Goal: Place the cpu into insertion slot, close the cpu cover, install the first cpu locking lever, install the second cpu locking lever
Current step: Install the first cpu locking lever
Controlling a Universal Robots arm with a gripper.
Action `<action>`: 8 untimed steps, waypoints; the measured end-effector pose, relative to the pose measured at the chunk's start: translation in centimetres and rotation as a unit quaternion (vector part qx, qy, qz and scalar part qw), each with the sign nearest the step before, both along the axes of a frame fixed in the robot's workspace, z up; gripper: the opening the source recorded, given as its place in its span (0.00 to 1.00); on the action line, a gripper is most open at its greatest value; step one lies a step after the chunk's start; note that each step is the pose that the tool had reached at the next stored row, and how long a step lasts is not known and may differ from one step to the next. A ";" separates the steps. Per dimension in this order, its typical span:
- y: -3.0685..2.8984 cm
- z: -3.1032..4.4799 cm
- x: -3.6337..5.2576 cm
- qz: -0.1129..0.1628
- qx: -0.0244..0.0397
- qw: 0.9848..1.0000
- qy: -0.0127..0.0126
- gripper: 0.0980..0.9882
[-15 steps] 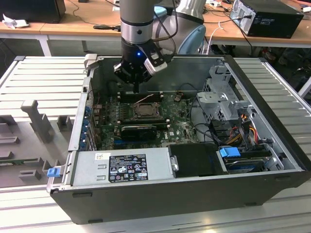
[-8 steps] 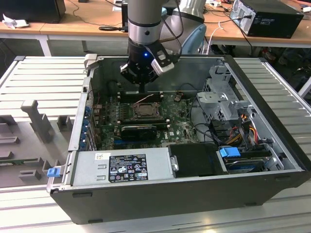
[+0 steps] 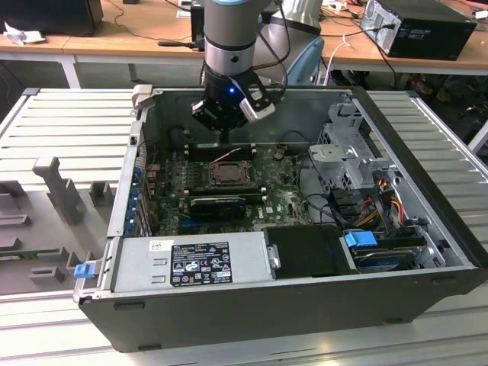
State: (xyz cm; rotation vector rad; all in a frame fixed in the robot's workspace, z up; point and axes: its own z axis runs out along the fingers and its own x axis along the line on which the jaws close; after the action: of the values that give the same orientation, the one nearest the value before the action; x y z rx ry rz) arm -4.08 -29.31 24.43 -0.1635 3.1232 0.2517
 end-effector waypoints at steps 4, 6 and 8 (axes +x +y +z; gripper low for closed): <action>0.00 -0.72 0.35 -0.009 0.000 1.000 0.000 0.01; -0.10 -0.92 0.44 -0.009 0.000 1.000 0.000 0.01; -0.55 -1.14 0.49 -0.010 0.000 1.000 -0.001 0.01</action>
State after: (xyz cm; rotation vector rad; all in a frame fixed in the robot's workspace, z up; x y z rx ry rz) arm -3.59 -29.86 23.29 -0.1335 3.1217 0.2499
